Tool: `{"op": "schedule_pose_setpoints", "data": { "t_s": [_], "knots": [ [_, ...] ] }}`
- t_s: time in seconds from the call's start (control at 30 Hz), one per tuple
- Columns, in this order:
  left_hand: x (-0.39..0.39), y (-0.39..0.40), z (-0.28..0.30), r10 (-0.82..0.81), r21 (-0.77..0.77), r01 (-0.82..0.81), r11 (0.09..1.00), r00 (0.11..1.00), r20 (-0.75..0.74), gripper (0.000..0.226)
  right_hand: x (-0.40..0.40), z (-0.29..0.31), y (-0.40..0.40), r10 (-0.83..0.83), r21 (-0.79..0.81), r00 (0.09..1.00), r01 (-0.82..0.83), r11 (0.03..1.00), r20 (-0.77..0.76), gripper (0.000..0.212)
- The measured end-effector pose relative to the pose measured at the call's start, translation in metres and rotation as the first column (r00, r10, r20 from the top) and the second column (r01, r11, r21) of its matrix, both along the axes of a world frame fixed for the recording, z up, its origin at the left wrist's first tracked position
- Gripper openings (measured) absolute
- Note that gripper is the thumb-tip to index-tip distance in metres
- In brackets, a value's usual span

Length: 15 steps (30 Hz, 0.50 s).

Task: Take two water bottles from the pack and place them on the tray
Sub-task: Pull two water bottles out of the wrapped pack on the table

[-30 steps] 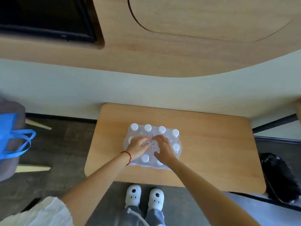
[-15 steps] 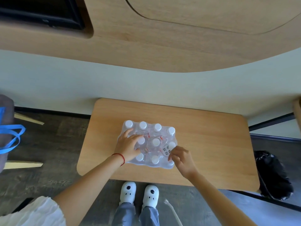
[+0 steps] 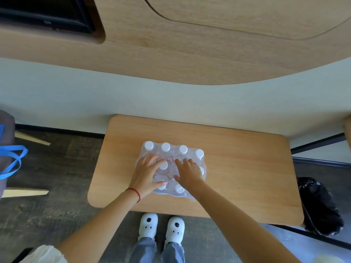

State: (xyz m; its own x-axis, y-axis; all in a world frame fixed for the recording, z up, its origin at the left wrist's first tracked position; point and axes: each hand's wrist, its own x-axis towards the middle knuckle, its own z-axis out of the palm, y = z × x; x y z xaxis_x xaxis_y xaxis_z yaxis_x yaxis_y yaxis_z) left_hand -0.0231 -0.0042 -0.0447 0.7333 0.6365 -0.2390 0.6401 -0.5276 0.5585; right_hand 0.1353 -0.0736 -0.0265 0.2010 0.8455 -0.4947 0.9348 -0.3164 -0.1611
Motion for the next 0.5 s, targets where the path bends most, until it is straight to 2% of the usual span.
{"op": "schedule_pose_setpoints", "data": {
  "t_s": [0.07, 0.13, 0.27, 0.5],
  "knots": [
    [-0.005, -0.004, -0.005, 0.105, -0.043, -0.102, 0.994, 0.992, 0.075, 0.081, 0.0, -0.009, 0.001, -0.015, -0.016, 1.0, 0.015, 1.0, 0.018, 0.054],
    [-0.008, -0.007, -0.01, 0.176, -0.086, -0.169, 0.982, 0.98, 0.089, 0.092, 0.002, -0.013, 0.001, -0.074, 0.029, 0.997, 0.074, 0.997, -0.005, 0.049],
    [-0.014, -0.009, -0.02, 0.154, -0.085, -0.148, 0.985, 0.985, 0.079, 0.096, 0.005, -0.018, 0.002, -0.158, 0.083, 0.982, 0.167, 0.982, -0.099, 0.038],
    [-0.016, -0.007, -0.021, 0.164, -0.104, -0.153, 0.983, 0.98, 0.112, 0.098, 0.011, -0.012, -0.004, -0.167, 0.189, 0.958, 0.213, 0.959, -0.231, 0.031]
  ]
}}
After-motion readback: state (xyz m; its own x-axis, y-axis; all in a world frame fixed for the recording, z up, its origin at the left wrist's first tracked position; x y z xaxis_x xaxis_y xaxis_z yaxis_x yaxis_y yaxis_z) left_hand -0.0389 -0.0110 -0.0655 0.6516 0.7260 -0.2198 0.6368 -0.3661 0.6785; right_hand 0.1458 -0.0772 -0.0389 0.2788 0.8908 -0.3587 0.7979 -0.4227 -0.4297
